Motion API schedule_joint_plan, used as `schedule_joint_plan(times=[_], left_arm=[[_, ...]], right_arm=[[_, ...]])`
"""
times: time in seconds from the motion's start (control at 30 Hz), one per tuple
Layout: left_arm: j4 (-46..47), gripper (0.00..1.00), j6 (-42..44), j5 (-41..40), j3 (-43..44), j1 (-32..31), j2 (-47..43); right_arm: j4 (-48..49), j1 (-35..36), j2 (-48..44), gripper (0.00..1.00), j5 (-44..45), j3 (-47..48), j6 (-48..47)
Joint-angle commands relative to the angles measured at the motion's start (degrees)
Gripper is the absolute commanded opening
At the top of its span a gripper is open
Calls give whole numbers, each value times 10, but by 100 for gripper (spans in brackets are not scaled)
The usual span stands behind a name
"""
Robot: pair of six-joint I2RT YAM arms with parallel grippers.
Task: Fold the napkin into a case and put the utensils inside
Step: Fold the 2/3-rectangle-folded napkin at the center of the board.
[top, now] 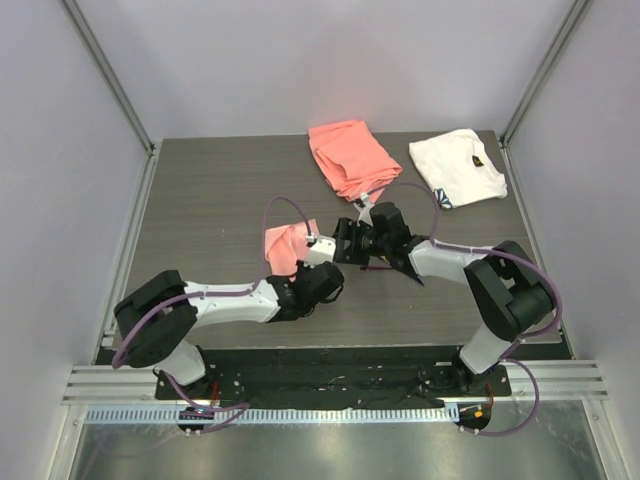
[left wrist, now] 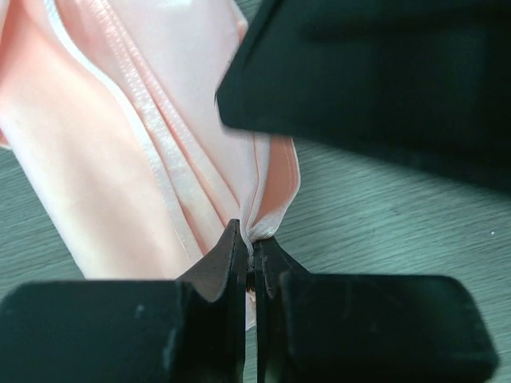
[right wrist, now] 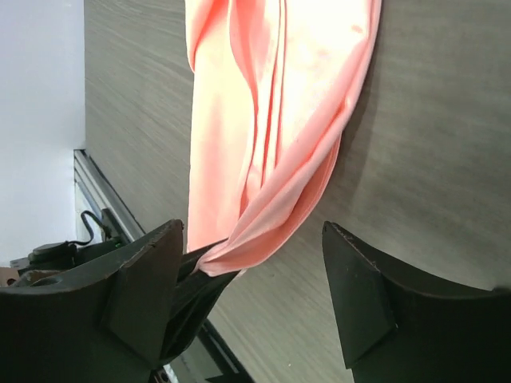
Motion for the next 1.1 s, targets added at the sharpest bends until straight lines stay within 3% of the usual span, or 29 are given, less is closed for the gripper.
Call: schedule_joint_plan(times=[0.0, 0.2, 0.43, 0.6, 0.63, 0.67, 0.73, 1.07], left_arm=[[30, 0, -26, -11, -23, 12, -39], [43, 0, -48, -2, -42, 14, -54], [20, 0, -67, -33, -55, 16, -109], [26, 0, -68, -24, -62, 22, -129], [24, 0, -68, -24, -61, 21, -130], [24, 0, -68, -21, -61, 21, -131], [26, 0, -65, -18, -61, 21, -130], [19, 0, -64, -18, -66, 21, -155]], right_arm=[[-45, -21, 37, 76, 1, 75, -78], [-72, -22, 136, 69, -26, 165, -108], [-60, -23, 120, 69, 6, 134, -98], [18, -23, 104, 78, -18, 68, -16], [69, -23, 107, 84, -28, 59, 9], [89, -23, 108, 99, -34, 45, 50], [134, -23, 118, 100, -36, 38, 81], [136, -14, 162, 100, -27, 84, 125]])
